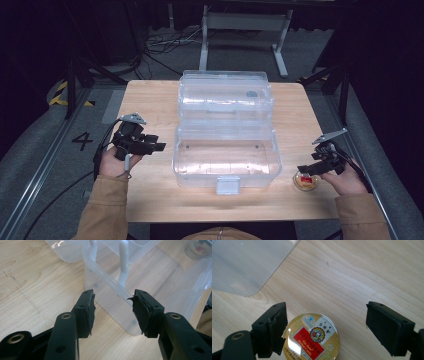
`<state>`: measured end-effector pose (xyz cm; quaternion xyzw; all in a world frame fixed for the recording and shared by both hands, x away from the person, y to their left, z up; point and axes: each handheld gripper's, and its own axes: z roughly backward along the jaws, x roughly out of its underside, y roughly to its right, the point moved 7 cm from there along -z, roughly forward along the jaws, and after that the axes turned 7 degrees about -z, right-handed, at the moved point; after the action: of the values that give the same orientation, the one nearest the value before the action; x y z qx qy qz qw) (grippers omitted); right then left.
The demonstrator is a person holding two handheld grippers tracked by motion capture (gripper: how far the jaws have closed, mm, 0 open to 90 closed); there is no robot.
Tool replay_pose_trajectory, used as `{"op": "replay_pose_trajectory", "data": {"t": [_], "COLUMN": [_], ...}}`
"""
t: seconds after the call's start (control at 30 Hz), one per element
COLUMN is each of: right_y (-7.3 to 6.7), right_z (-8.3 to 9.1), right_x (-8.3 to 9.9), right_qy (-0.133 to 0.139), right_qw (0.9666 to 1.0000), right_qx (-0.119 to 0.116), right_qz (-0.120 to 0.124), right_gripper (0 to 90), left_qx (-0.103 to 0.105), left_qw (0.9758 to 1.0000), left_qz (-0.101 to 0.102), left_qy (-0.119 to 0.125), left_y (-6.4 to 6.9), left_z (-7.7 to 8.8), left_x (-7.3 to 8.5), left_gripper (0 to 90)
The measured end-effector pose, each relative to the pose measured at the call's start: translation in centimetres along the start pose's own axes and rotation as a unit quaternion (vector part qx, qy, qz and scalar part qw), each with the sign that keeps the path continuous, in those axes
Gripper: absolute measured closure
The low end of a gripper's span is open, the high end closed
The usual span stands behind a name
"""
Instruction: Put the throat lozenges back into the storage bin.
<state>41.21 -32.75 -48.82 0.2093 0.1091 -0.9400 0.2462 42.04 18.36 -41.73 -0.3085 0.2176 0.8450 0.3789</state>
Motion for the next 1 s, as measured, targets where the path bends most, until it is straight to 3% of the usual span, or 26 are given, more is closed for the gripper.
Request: {"op": "replay_pose_trajectory", "data": {"t": [0.37, 1.0], "right_y": [-0.5, -0.9], "right_z": [-1.2, -2.8], "right_x": [1.2, 2.5], "right_qy": [-0.069, -0.135], "right_qw": [0.9973, 0.9900], "right_qx": [-0.006, -0.012], "right_qz": [0.023, 0.040], "right_gripper": [16.9, 13.8], "left_qx": [-0.001, 0.000], "left_qw": [1.0000, 1.0000], "left_qz": [-0.001, 0.000], "left_qy": [-0.002, -0.003], "left_y": [-0.1, -0.1], "left_z": [0.0, 0.0], "left_x": [0.1, 0.1], "left_gripper": [52.0, 51.9]}}
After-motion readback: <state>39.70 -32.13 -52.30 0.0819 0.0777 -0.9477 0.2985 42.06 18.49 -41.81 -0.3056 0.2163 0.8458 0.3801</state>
